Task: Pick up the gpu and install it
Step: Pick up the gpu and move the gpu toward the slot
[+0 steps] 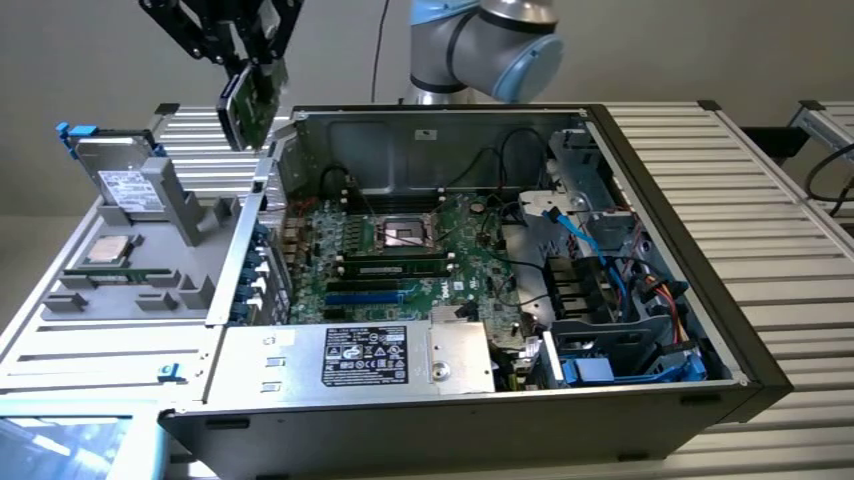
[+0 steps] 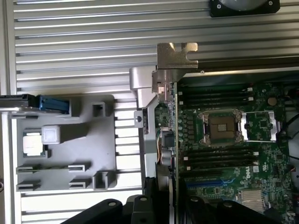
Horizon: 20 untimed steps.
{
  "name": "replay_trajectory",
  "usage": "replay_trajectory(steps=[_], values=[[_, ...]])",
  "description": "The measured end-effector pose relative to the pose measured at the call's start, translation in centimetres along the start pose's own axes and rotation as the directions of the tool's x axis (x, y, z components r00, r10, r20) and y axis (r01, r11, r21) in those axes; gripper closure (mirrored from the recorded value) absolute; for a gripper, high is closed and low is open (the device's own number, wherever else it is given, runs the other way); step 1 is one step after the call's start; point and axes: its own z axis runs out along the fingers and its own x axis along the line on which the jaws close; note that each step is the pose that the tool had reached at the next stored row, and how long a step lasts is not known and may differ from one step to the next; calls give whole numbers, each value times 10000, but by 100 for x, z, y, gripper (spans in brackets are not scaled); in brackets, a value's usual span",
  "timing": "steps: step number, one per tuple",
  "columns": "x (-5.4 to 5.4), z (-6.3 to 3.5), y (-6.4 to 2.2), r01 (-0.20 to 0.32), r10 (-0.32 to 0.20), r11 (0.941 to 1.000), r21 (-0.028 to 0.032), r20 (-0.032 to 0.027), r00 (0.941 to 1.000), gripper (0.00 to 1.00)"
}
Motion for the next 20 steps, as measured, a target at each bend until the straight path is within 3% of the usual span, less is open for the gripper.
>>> replay_trajectory(steps=[11,20], values=[[-498,13,33,1,-1,10000,-1,0,10000,71],[-849,18,-58,-1,1,10000,-1,1,10000,71]])
